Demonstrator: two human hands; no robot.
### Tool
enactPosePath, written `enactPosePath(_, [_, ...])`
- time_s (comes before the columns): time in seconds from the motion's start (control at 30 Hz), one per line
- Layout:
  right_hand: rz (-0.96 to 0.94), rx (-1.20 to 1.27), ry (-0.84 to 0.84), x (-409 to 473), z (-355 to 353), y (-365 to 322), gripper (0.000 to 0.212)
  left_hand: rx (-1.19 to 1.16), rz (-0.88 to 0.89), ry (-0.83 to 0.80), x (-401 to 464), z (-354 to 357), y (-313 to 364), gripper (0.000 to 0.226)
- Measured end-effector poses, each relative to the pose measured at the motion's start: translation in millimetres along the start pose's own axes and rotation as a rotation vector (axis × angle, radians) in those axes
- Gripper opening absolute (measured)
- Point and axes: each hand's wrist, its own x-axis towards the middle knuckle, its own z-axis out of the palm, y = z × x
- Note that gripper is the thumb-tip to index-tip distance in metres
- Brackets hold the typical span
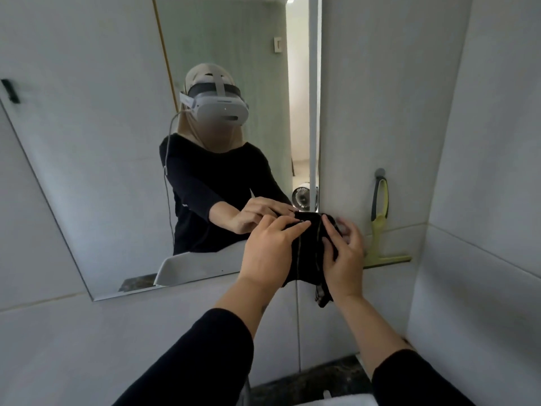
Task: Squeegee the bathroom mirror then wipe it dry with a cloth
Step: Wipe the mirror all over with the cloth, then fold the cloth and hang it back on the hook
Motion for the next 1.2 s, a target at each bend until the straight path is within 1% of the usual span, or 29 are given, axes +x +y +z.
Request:
enactPosePath(0.1, [0.048,0.058,-0.002,3,-8,-7,0.046,-0.014,-0.017,-0.024,-5,-2,1,0.045])
enactPosePath(0.2, [0.014,0.043,-0.049,10,-21,-24,0.044,-0.036,-0.038,-0.007,-8,-16,-5,0.043])
enactPosePath(0.37, [0.054,0.238,-0.215,39,-36,-87,0.040,-0.014,-0.139,0.140,-10,-58,-27,0.045])
enactPosePath(0.53, [0.063,0.387,-0.364,64,-25,-166,0.032,0.025,-0.204,0.286,-23,-120,-57,0.045])
enactPosePath(0.7, [-0.035,0.459,-0.448,74,13,-254,0.030,0.015,-0.350,0.366,-48,-198,-85,0.033])
enactPosePath(0.8, [-0.115,0.465,-0.499,72,43,-309,0.028,0.010,-0.430,0.380,-68,-243,-110,0.045])
enactPosePath(0.9, [-0.187,0.455,-0.569,63,75,-361,0.026,0.063,-0.504,0.420,-96,-282,-144,0.047])
enactPosePath(1.03, [-0.256,0.445,-0.673,41,117,-410,0.026,0.159,-0.561,0.431,-134,-315,-185,0.051])
enactPosePath(1.2, [-0.290,0.401,-0.711,13,178,-450,0.026,0.263,-0.625,0.401,-169,-333,-236,0.051])
